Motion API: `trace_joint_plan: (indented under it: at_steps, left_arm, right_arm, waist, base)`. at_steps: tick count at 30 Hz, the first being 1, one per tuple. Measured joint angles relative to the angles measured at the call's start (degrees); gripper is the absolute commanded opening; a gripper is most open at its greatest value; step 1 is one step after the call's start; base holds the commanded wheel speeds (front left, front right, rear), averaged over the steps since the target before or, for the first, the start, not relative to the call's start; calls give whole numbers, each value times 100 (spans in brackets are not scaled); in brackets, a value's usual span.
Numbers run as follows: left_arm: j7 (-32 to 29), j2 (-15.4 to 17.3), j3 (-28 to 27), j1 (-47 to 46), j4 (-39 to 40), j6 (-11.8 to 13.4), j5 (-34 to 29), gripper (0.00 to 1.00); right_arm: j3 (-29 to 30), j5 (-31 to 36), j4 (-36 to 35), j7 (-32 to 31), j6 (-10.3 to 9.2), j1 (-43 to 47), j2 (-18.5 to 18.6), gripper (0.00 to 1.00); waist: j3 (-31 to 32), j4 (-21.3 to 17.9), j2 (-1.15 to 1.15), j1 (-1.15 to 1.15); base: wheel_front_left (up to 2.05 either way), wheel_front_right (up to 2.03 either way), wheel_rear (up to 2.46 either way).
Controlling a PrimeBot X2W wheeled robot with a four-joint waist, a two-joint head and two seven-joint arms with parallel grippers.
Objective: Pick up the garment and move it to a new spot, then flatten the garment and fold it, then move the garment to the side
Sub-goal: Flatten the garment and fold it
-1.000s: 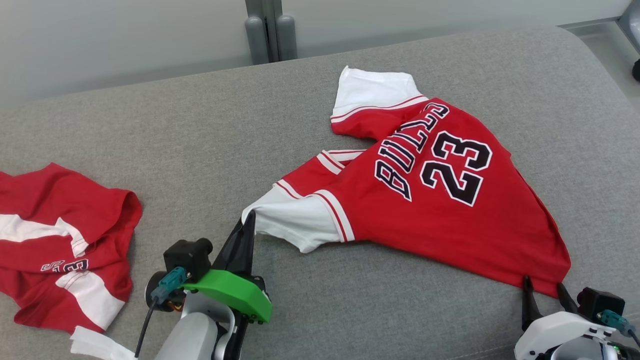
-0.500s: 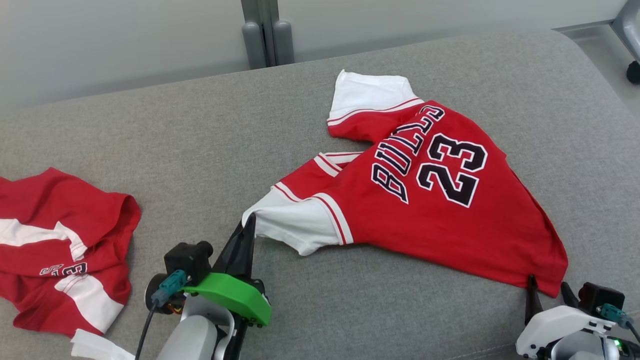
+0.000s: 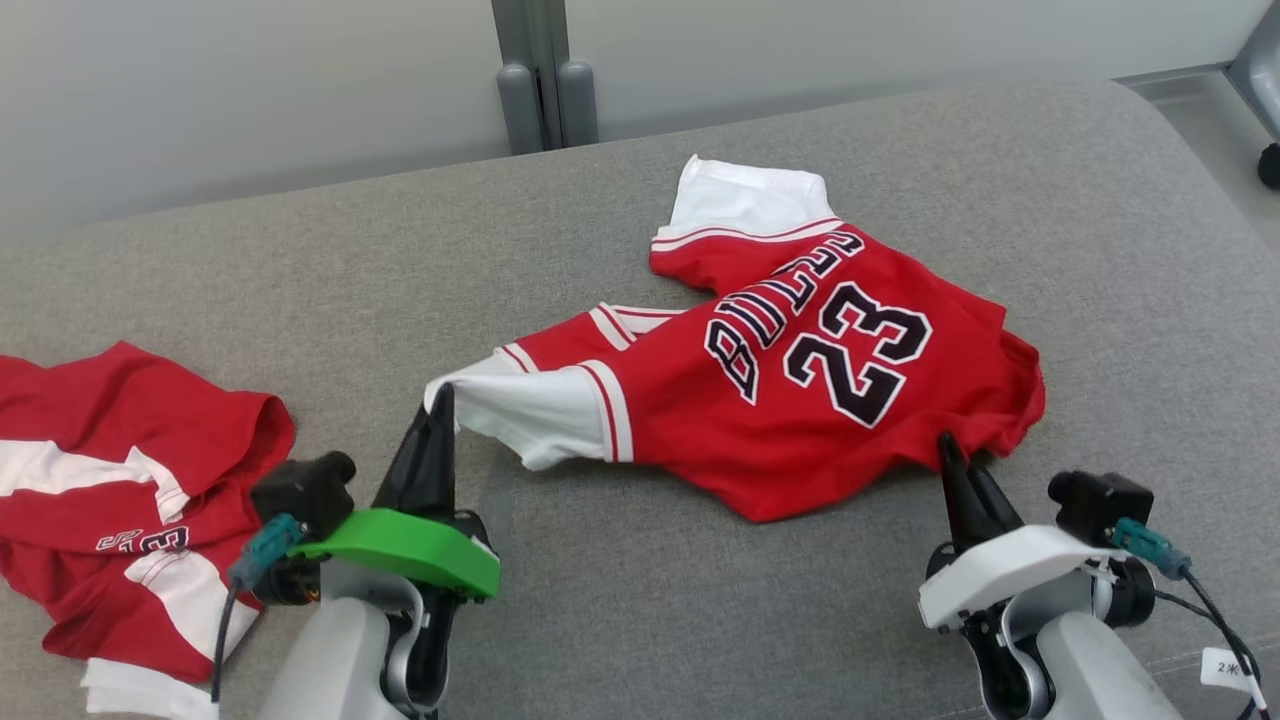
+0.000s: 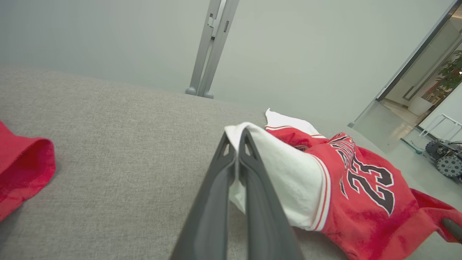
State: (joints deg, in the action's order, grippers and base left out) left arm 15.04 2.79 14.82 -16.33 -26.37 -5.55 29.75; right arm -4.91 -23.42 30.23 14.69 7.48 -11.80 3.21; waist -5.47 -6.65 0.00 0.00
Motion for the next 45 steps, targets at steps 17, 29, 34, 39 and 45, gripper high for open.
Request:
trace_joint_plan:
  at_steps: [17,29,34,39,45]
  left_arm:
    - [-1015,241,-946,-2096,1217,34,1635,0]
    - [-1558,147,-1321,-2443,2263,1024,2218,0]
    - [-1856,203,-1440,-2627,2037,1268,2341,0]
    - [-2123,461,-1422,-3743,1692,1370,2310,0]
    - [-2201,913,-1123,-5620,534,1051,1889,0]
  right_arm:
    - [-559,-1912,-2295,-1593,0,-1991,928,0]
    - [178,-1891,-2607,-2726,0,-2346,638,0]
    - [724,-1469,-2376,-3033,0,-2559,415,0]
    - [872,-1050,-2097,-3154,0,-3599,271,0]
    - [827,-605,-1015,-2746,0,-5422,229,0]
  waist:
    - [482,-42,0,0]
    - [586,69,0,0]
    - [292,82,0,0]
    - [-233,94,0,0]
    - [-1146,108,0,0]
  base:
    - [0,0,0]
    - [0,0,0]
    - [0,0,0]
    - [0,0,0]
    - [0,0,0]
